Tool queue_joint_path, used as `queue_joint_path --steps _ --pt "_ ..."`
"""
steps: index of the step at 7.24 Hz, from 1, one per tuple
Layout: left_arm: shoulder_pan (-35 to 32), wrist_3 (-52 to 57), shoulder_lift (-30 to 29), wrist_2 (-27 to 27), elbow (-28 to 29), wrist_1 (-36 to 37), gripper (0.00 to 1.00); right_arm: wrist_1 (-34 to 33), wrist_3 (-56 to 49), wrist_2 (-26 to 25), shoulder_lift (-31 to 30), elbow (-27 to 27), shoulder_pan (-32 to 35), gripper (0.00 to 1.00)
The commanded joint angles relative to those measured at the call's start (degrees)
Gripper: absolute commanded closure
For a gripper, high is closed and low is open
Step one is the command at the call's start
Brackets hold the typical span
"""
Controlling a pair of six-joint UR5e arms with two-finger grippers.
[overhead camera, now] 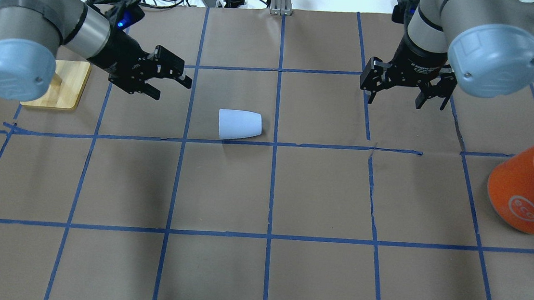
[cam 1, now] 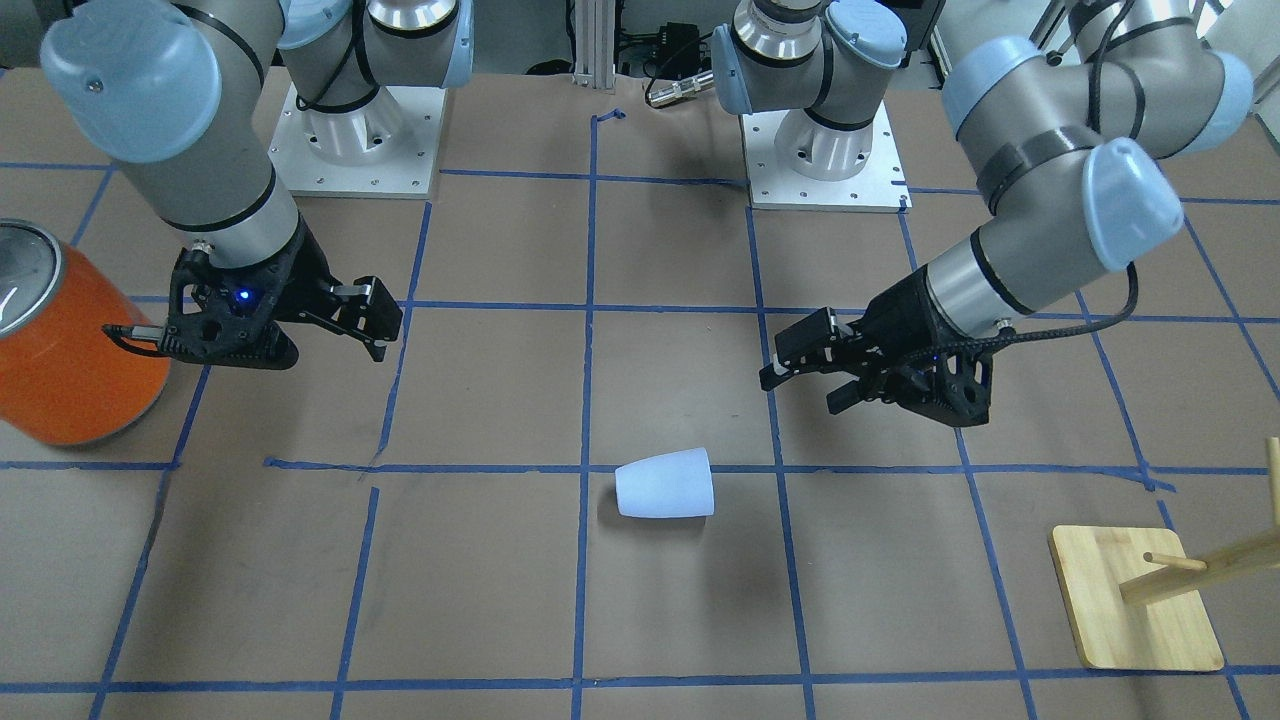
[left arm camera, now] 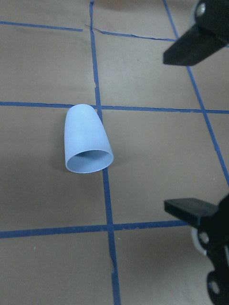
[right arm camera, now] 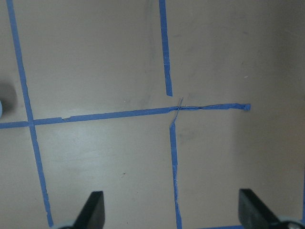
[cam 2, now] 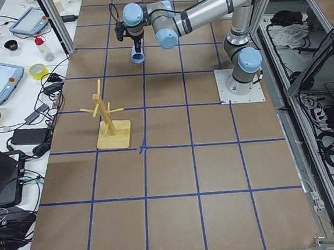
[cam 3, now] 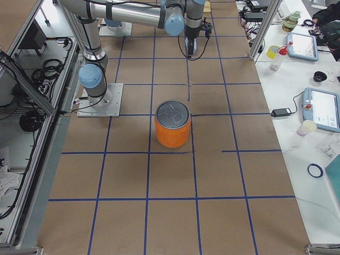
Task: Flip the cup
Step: 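Reach the left gripper toward the cup's open mouth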
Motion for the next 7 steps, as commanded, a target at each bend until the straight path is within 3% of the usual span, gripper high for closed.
queue_joint_path --steps 1,2,4,7 --pt "0.1 0.1 -7.2 -9.1 -2.0 4.8 0.0 4.4 1.9 0.5 -3.3 -0.7 -0.2 0.0" --pt "0.1 0.2 -10.3 -14.4 -2.0 6.9 0.0 5.8 1.9 0.2 -4.4 -0.7 -0.2 0.0" --pt "0.1 0.0 -14.3 -15.7 -1.7 11.7 0.0 8.8 2.0 -0.1 -4.9 -0.9 -0.2 0.0" --pt "0.1 -0.4 -18.0 -18.6 -1.7 12.4 0.02 10.3 0.9 0.1 -5.2 -1.6 -0.2 0.0"
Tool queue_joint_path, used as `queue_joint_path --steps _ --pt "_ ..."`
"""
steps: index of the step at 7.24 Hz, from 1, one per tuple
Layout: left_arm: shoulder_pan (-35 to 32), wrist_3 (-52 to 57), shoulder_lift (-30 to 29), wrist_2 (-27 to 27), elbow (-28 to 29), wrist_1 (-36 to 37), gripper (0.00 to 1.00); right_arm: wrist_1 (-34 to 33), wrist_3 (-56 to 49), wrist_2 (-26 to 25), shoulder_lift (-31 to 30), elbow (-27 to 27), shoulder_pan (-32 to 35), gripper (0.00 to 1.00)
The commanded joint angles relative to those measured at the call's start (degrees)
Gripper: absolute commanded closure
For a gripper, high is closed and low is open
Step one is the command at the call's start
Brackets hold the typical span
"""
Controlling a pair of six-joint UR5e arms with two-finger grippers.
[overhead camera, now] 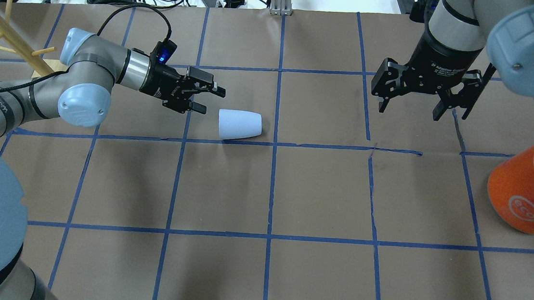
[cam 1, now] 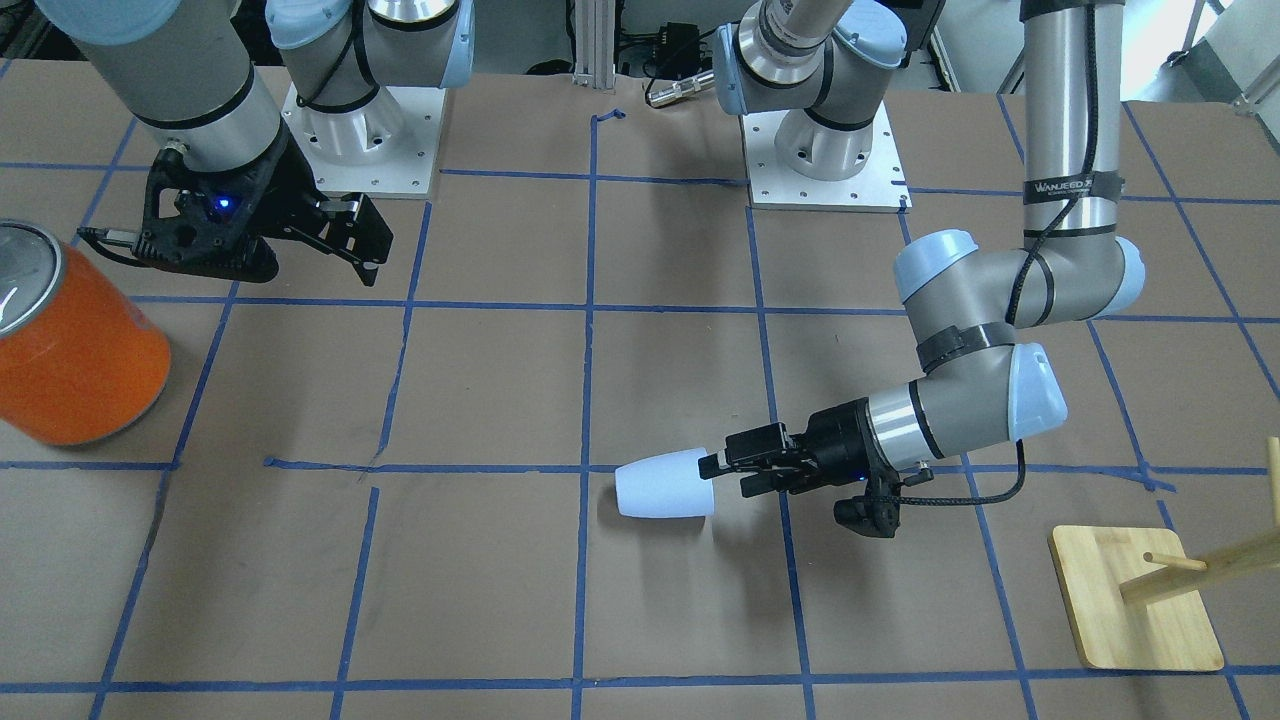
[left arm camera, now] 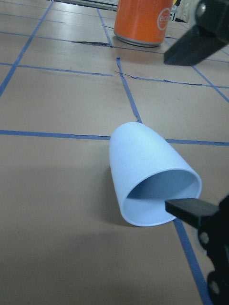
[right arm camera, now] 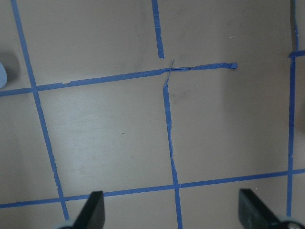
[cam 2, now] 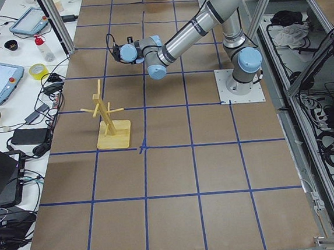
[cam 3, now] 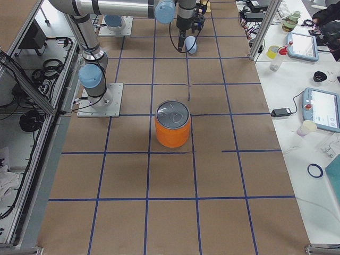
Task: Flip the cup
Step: 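Reach the left gripper toward the cup's open mouth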
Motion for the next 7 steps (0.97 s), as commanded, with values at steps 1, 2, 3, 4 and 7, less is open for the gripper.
queue_joint_path --steps 1,2,3,4,7 --pt "-0.2 -0.2 -1.6 -1.0 -0.7 0.2 0.02 0.5 -0.4 0.0 -0.5 0.1 0.0 0.0" --pt "-0.2 -0.3 -1.6 -1.7 -1.9 0.2 0.02 0.6 -0.7 0.3 -0.7 0.1 0.1 0.0" --pt "-0.2 -0.4 -2.3 -6.5 -2.4 0.2 0.03 0.6 -2.4 0.2 -0.7 0.3 0.0 0.0" --pt "-0.5 -0.6 -2.6 -7.3 -2.4 0.3 0.06 0.6 -4.1 0.4 -0.7 0.2 0.0 0.0" --pt "-1.7 -0.6 -3.1 -7.4 -2.3 0.4 0.16 0.6 -4.2 0.1 -0.6 0.5 0.1 0.0"
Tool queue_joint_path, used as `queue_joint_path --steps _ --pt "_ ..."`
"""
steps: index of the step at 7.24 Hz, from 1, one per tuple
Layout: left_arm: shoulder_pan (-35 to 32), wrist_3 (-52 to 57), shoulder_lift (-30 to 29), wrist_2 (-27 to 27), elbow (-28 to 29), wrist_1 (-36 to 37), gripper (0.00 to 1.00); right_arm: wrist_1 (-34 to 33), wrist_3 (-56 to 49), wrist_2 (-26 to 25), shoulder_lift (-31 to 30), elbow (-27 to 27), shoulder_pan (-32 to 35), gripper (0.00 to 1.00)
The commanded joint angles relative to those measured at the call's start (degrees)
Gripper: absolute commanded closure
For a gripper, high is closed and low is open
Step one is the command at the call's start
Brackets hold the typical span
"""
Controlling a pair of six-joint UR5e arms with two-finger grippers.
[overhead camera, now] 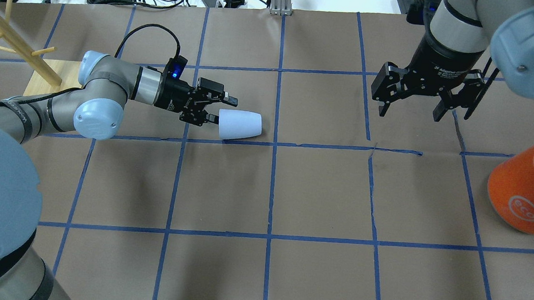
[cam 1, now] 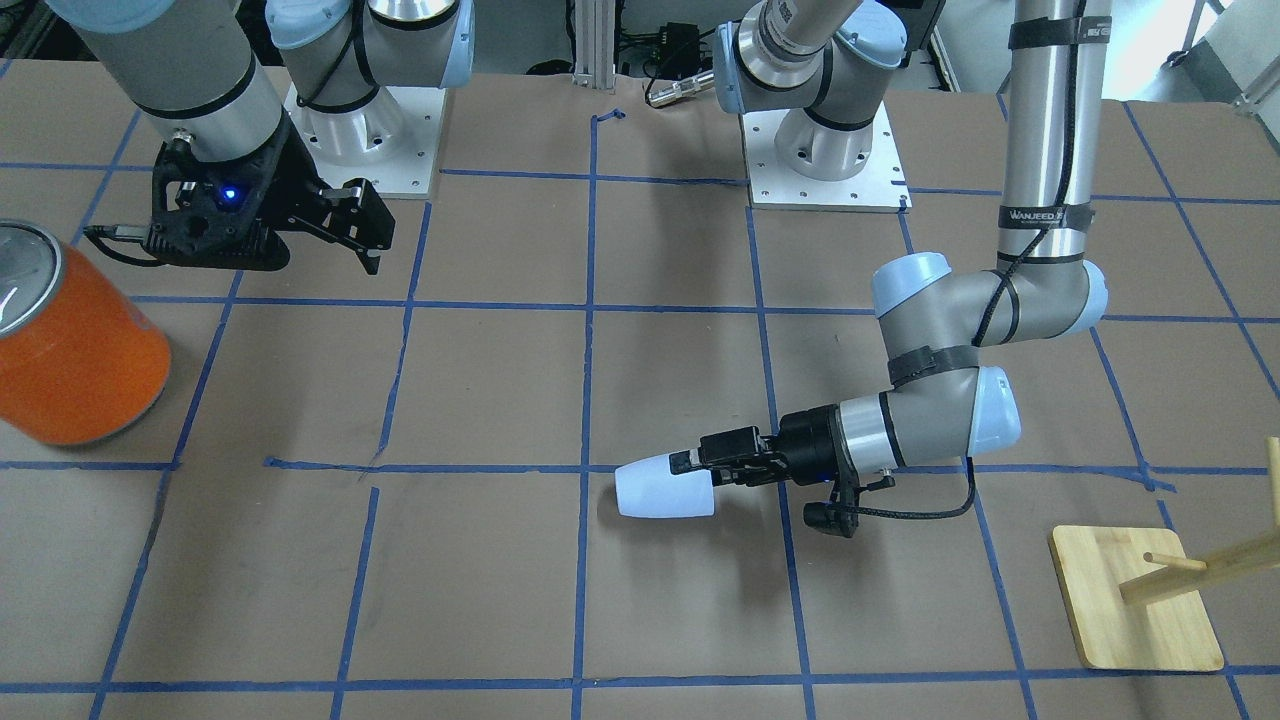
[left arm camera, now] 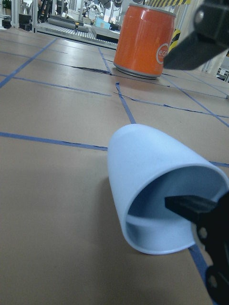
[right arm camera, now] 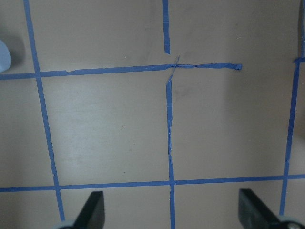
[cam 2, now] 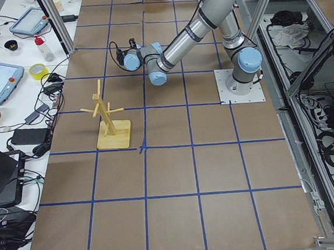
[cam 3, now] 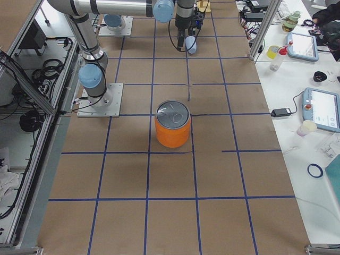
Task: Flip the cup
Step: 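Grip the cup rim with the left gripper and lift it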
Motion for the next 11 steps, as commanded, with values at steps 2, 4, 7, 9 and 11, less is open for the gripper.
queue_joint_path --steps 2,4,7,9,11 --pt "-1.0 0.0 -0.7 -0.1 0.4 1.4 0.39 0.1 -0.2 -0.2 0.3 0.4 0.1 0.0" --pt "-1.0 0.0 -0.8 0.3 0.6 3.3 0.81 0.0 -0.3 -0.1 0.4 0.5 0.1 0.0" --pt "-0.9 -0.1 -0.7 0.3 0.7 3.3 1.0 -0.1 -0.5 -0.2 0.4 0.6 0.1 0.0" --pt "-1.3 -10.5 1.9 0.2 1.2 3.4 1.0 -0.1 -0.5 -0.1 0.5 0.6 0.1 0.0" --pt "-1.3 -18.2 4.2 1.3 2.7 3.4 1.0 -0.1 -0.5 0.0 0.5 0.6 0.2 0.0"
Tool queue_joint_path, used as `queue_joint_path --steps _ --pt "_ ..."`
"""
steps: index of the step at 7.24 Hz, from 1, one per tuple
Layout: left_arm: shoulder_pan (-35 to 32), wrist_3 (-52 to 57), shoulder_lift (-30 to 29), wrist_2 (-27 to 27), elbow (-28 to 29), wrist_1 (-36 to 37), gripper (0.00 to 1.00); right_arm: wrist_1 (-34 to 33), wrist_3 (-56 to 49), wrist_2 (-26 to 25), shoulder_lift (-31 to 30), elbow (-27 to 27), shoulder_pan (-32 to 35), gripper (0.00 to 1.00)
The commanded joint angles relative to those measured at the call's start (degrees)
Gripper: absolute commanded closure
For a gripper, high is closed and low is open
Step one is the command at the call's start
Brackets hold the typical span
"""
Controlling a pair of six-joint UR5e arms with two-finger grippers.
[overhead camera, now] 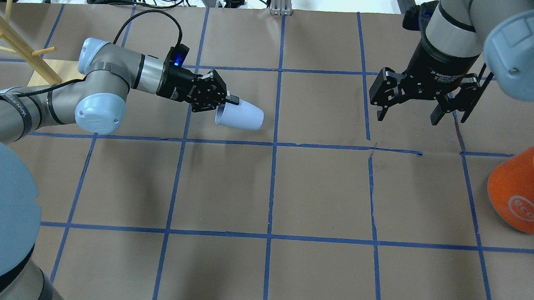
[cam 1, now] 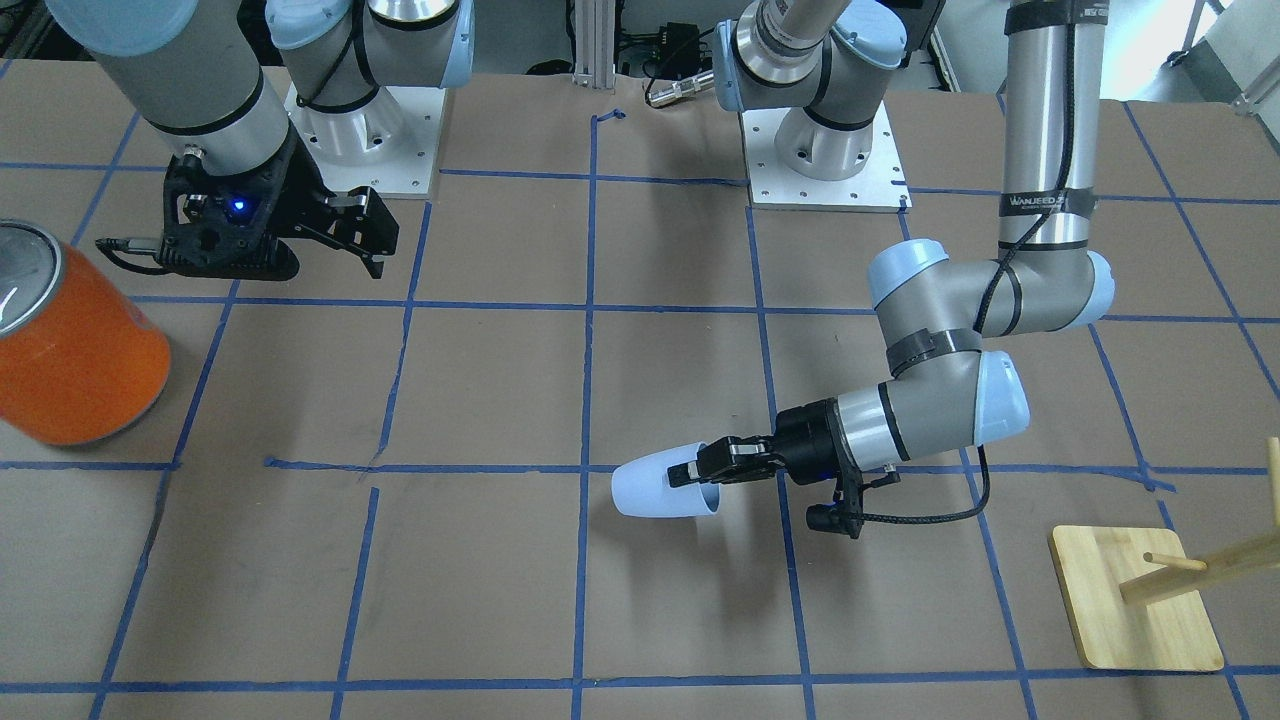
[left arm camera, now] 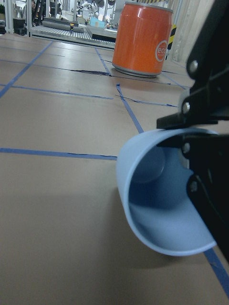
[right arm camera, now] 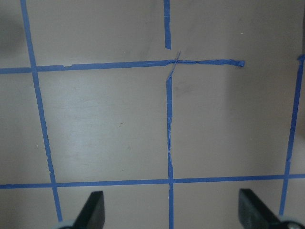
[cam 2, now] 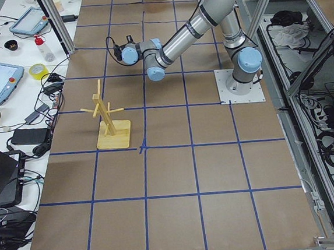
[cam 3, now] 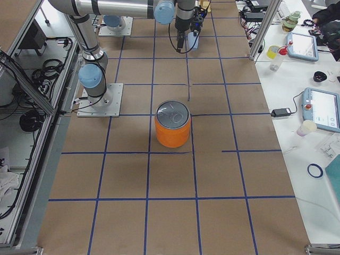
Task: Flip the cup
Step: 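Grip the cup rim with the left gripper and lift it, then rotate the cup upright with the left gripper and lower it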
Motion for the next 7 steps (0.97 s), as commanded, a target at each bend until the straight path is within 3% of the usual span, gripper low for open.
queue_joint_path --steps 1,5,6,7 --pt "-0.1 -5.8 2.8 7.9 2.5 0.1 1.0 0.0 0.0 0.1 0.0 0.0 0.0 0.0" --pt "-5.4 -2.4 4.7 45.7 10.5 -0.7 1.0 -0.1 0.0 0.0 0.1 0.0 0.1 0.0" --pt "-6.0 3.4 4.2 52.9 12.5 -1.1 1.0 -0.1 0.0 -0.1 0.1 0.0 0.1 0.0" --pt "-5.9 10.6 3.5 56.8 13.5 -1.0 1.0 -0.2 0.0 -0.1 0.1 0.0 0.0 0.0"
